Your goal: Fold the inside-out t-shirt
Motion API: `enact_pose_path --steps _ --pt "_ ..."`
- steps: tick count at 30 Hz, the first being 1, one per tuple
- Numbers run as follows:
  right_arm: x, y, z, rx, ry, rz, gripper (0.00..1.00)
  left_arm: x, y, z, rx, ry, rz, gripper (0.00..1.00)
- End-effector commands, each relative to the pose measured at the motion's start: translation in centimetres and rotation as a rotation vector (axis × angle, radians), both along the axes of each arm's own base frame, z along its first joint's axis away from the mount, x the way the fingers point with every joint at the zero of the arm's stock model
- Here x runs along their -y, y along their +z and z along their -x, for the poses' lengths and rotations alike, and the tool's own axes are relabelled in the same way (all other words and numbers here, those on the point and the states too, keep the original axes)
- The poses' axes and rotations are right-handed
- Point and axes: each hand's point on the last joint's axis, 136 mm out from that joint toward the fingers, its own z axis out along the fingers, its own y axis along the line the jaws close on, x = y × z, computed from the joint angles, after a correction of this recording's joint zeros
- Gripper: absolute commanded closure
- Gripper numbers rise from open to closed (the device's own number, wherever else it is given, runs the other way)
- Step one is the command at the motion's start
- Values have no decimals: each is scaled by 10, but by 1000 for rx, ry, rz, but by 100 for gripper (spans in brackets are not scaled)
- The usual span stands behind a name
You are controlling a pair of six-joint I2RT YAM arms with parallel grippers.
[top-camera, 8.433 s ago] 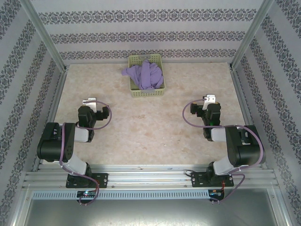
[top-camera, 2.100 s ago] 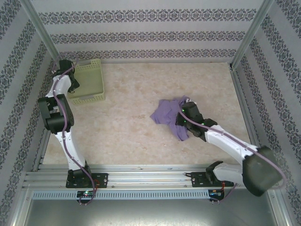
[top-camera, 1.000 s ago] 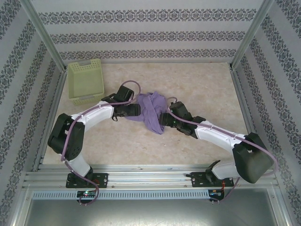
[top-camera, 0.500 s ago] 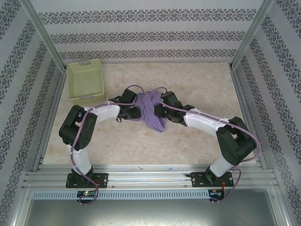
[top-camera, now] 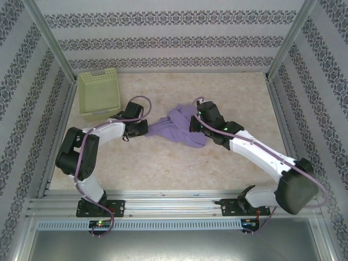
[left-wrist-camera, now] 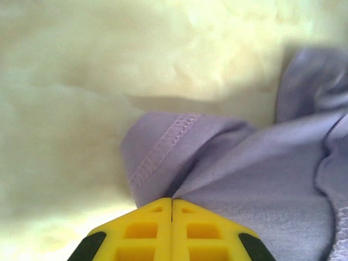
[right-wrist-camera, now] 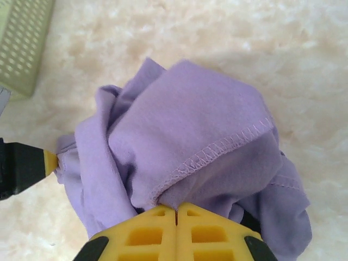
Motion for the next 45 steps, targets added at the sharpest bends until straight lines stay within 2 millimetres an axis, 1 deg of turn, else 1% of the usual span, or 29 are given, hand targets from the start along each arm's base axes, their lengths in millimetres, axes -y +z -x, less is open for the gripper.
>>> enact_pose_path --steps 1,3,5,7,8,11,13,15,17,19,21,22,24,27,29,31,34,37,38,42,45 --pt "19 20 10 44 -15 17 100 -22 36 -2 90 67 -33 100" --pt "29 39 18 80 -22 10 100 -36 59 3 138 105 -46 100" --pt "43 58 24 122 -47 0 100 -50 93 9 221 145 -61 100" --pt "58 69 31 142 -82 -21 100 -61 125 17 307 175 -74 100" --pt "65 72 34 147 -102 -32 100 -66 142 22 352 192 -77 100" --pt "82 71 42 142 -156 -60 100 -81 175 39 448 239 -86 100" --pt "87 64 45 135 -176 -65 100 -92 185 50 494 282 -103 100" --pt "93 57 47 123 -198 -59 100 -102 188 57 516 312 -131 100" --pt "103 51 48 113 -242 -46 100 -104 186 58 502 299 -159 100" --pt "115 50 47 99 -289 -35 100 -105 182 56 464 291 -187 100" --pt "125 57 46 100 -321 -40 100 -104 188 52 453 278 -202 100" --pt "129 65 45 111 -327 -44 100 -103 195 51 463 274 -202 100" --pt "136 85 46 148 -335 -50 100 -106 220 50 511 287 -197 100" --pt "145 124 53 229 -333 -65 100 -112 273 54 625 316 -173 100" --pt "151 153 62 296 -331 -71 100 -117 308 61 702 334 -162 100" --pt "157 178 73 356 -335 -79 100 -121 335 72 768 348 -153 100" --pt "166 207 90 443 -342 -90 100 -128 362 89 848 362 -140 100" --pt "173 225 101 502 -350 -87 100 -132 373 100 892 367 -142 100" --pt "175 228 103 510 -352 -81 100 -131 374 101 899 361 -144 100" --pt "177 235 103 525 -353 -58 100 -130 378 101 912 349 -146 100" --pt "178 241 104 541 -352 -46 100 -123 382 98 919 314 -132 100"
